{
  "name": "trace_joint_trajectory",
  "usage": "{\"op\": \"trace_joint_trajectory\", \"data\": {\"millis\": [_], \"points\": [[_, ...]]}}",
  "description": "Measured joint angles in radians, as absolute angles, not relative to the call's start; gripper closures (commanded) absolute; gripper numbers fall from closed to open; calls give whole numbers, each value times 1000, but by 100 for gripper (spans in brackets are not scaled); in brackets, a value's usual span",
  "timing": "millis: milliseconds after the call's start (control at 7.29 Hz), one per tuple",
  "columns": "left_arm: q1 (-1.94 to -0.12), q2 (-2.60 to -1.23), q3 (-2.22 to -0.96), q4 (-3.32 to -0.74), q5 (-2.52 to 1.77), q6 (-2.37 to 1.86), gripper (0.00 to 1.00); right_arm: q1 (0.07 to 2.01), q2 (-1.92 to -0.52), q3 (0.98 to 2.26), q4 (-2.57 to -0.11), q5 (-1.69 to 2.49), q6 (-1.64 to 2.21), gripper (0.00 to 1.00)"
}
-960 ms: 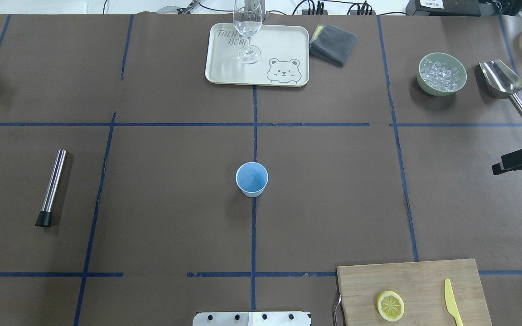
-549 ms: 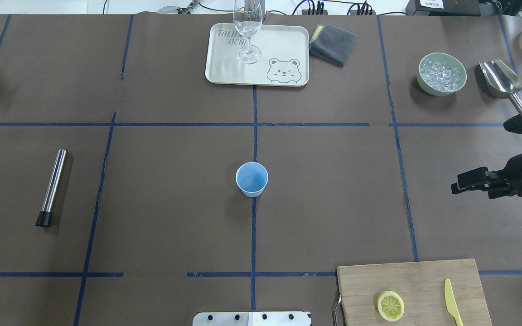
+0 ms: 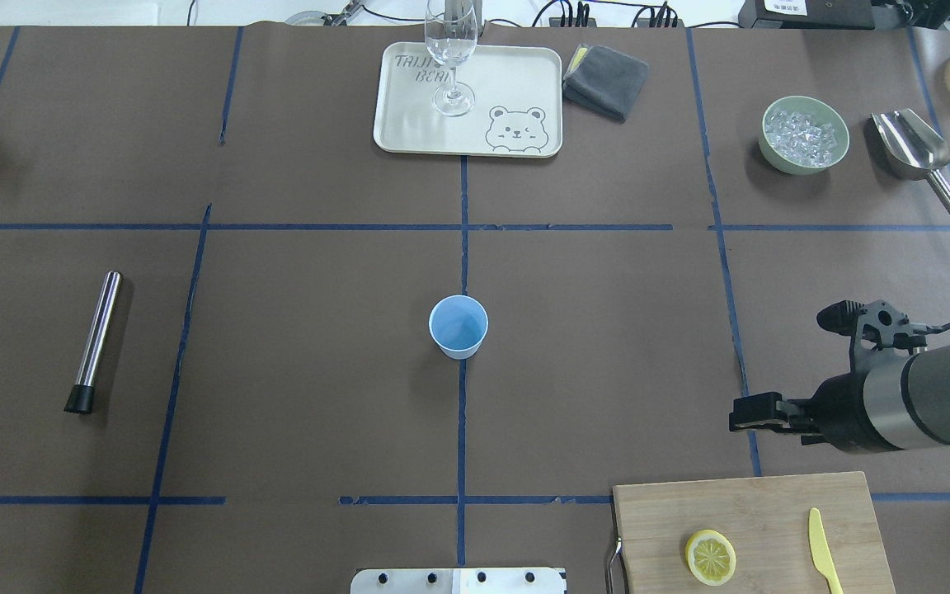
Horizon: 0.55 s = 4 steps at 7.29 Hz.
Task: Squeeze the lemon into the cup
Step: 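Move the right gripper toward the lemon slice on the wooden board, then lower the right gripper over the yellow lemon slice and close on it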
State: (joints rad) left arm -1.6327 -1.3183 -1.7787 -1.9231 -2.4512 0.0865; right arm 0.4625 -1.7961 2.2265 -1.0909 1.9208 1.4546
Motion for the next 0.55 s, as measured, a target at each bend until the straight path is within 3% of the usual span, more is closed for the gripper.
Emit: {"op": "trace_joint_trajectory", "data": {"millis": [549], "points": [[-1633, -1319, -1775, -1941, -2454, 78, 0, 196, -1787, 2258, -1120, 1671, 1603, 0]]}}
